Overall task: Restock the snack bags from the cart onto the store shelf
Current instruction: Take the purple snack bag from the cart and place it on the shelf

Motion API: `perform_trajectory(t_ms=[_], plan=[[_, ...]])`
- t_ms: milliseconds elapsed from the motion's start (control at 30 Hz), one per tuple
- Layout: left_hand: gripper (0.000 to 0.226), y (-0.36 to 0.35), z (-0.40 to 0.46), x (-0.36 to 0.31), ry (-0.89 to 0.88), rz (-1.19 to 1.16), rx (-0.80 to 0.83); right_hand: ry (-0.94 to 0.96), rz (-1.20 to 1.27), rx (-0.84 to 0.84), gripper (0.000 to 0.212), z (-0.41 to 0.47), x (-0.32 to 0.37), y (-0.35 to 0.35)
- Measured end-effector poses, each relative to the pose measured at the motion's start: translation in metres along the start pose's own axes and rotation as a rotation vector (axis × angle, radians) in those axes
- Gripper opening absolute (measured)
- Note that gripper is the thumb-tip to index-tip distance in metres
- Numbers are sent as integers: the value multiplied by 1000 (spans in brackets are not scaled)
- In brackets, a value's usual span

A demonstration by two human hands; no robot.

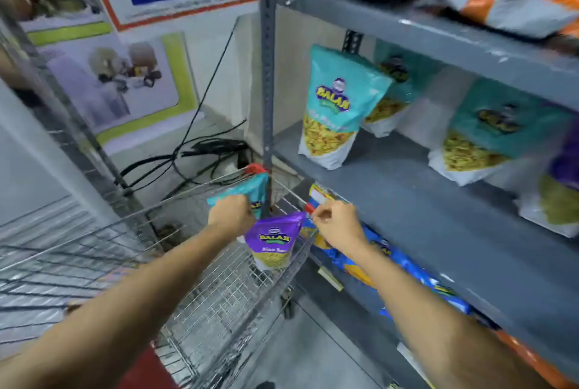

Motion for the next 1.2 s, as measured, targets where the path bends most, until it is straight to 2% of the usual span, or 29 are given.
perform_trajectory(t_ms=[67, 133, 200, 233, 267, 333, 367, 400, 433, 500, 567, 633, 733, 833, 933, 967, 1100, 1167, 1200], plan=[[37, -37, 15, 35, 69, 62, 217, -70, -15, 41, 13, 14, -14, -49], [38, -81, 23, 72, 157, 61, 415, -210, -118, 177, 8, 23, -34, -102], [29, -112, 26, 92, 224, -78, 520, -327, -176, 245, 9, 39, -60, -150], [27, -129, 31, 98, 221, -121, 532, -352, -203, 243, 19, 46, -69, -170], [30, -138, 32, 97, 202, -124, 559, -408, -240, 239, 38, 51, -75, -182], [68, -173, 39, 97, 146, -262, 579, -539, -248, 190, 77, 58, -80, -195], [85, -185, 42, 94, 125, -382, 561, -578, -245, 174, 83, 65, -86, -207], [94, -197, 45, 94, 153, -505, 525, -590, -212, 190, 79, 69, -85, -212], [92, -199, 44, 88, 199, -635, 494, -598, -166, 212, 72, 73, -92, -218], [60, -200, 46, 77, 256, -797, 493, -581, -49, 215, 58, 77, -103, -233], [36, -202, 54, 67, 267, -828, 423, -578, 58, 151, 50, 78, -113, -240], [33, -200, 62, 66, 310, -876, 265, -552, 143, 131, 40, 77, -109, -240], [38, -187, 71, 79, 378, -804, 179, -431, 269, 134, 39, 84, -80, -226], [48, -148, 85, 82, 244, -736, 124, -324, 447, 81, 26, 90, -51, -198], [51, -97, 87, 70, 111, -753, 167, -363, 611, 10, 40, 89, -27, -162], [55, -82, 86, 64, 69, -731, 153, -365, 672, -5, 38, 87, -19, -149], [61, -22, 74, 33, -66, -735, 113, -336, 838, -121, 12, 71, 11, -92], [66, 2, 64, 9, -158, -720, 64, -304, 875, -197, 11, 59, 19, -54], [61, 15, 57, -7, -204, -719, 36, -274, 888, -237, 13, 53, 20, -33]])
Point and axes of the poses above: each hand's wrist, its own z-axis towards the middle knuckle, its own y-axis out of the back of the hand, x = y × z, the point moved 4 cm from there along z, towards the middle knuckle, and after that the axes turned 9 degrees about -x, right-handed, at the moved point
